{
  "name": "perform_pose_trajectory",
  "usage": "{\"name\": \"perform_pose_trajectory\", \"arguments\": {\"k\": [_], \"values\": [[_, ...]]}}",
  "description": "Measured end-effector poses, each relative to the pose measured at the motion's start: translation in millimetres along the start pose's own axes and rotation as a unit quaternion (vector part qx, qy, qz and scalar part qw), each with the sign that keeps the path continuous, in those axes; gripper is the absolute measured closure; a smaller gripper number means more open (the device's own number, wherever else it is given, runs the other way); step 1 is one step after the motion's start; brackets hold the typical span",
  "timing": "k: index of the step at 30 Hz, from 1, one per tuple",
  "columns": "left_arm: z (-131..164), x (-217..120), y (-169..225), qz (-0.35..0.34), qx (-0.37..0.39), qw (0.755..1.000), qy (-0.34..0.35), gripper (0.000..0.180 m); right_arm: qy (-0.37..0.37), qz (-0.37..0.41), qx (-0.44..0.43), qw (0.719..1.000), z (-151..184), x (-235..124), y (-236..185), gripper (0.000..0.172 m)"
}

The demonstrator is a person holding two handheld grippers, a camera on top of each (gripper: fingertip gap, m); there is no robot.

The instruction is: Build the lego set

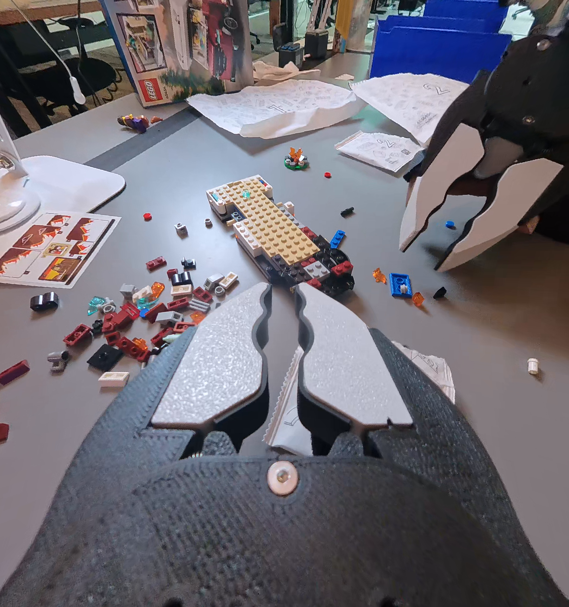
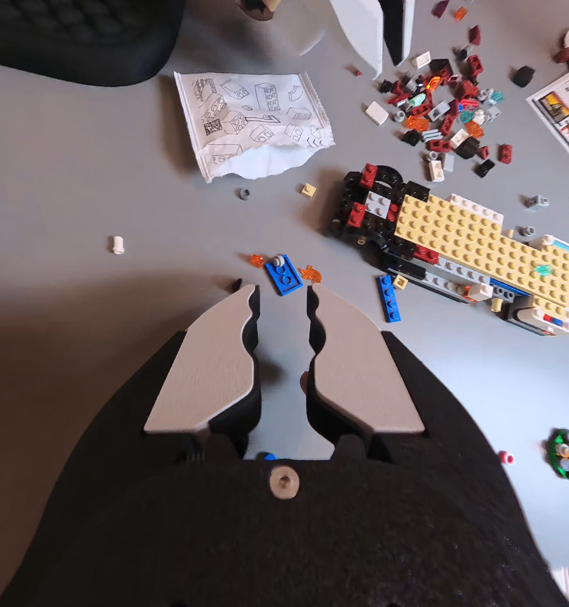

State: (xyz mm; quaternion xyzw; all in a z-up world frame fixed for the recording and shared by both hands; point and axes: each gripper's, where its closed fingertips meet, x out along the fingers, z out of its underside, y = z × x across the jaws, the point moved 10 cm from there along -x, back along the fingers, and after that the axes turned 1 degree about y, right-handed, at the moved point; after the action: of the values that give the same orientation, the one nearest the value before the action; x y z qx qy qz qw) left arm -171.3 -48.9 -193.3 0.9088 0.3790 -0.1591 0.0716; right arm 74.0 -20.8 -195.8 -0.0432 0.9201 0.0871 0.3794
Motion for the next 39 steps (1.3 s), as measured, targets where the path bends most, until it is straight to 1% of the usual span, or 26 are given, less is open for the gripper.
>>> {"name": "perform_pose_trajectory", "arguments": {"k": [3,8,9,10,11,14,16,19,23,25,29,33,35,39], "values": [[0.9,1.4,0.8,0.003,0.005,1.000,-0.004,0.169,-0.003,-0.040,-0.020,0.999,-3.8,8.3,8.6,0.151],[2.0,1.9,-0.1,0.002,0.008,1.000,-0.008,0.171,-0.041,-0.093,-0.063,0.993,-15.4,26.1,16.2,0.154],[2.2,1.9,-0.3,0.001,0.009,1.000,-0.008,0.171,-0.050,-0.098,-0.071,0.991,-17.4,29.1,16.8,0.156],[2.3,1.8,-0.4,0.000,0.010,1.000,-0.009,0.172,-0.056,-0.104,-0.079,0.990,-19.0,30.8,16.9,0.165],[2.3,1.6,-0.4,0.001,0.010,1.000,-0.009,0.172,-0.061,-0.109,-0.086,0.988,-20.3,31.6,16.7,0.167],[1.5,0.7,0.1,0.000,0.013,1.000,-0.007,0.173,-0.062,-0.111,-0.093,0.988,-21.0,25.7,17.7,0.167],[1.6,0.7,0.2,-0.001,0.015,1.000,-0.008,0.173,-0.067,-0.100,-0.076,0.990,-17.0,14.0,23.2,0.167],[1.5,1.0,0.8,0.002,0.015,1.000,-0.008,0.171,-0.101,-0.060,-0.052,0.992,1.4,-0.7,37.2,0.166],[2.7,3.4,2.8,0.006,0.019,1.000,-0.018,0.169,-0.119,-0.048,-0.024,0.992,17.3,-4.5,43.2,0.160],[2.6,3.6,3.2,0.004,0.022,1.000,-0.020,0.169,-0.110,-0.044,-0.022,0.993,16.7,-7.9,45.5,0.156],[3.2,3.9,2.1,0.005,0.019,1.000,-0.021,0.169,-0.078,-0.022,-0.015,0.997,3.9,-13.0,60.5,0.156],[3.6,4.0,1.4,0.005,0.016,1.000,-0.022,0.168,-0.088,-0.017,-0.014,0.996,-1.7,2.1,75.5,0.156],[3.3,3.8,1.4,0.003,0.018,1.000,-0.023,0.168,-0.091,-0.026,-0.020,0.995,-5.3,8.1,76.3,0.156],[5.6,5.0,0.3,0.006,0.016,0.999,-0.030,0.167,-0.045,-0.044,-0.058,0.996,-23.6,10.2,65.1,0.155]]}}
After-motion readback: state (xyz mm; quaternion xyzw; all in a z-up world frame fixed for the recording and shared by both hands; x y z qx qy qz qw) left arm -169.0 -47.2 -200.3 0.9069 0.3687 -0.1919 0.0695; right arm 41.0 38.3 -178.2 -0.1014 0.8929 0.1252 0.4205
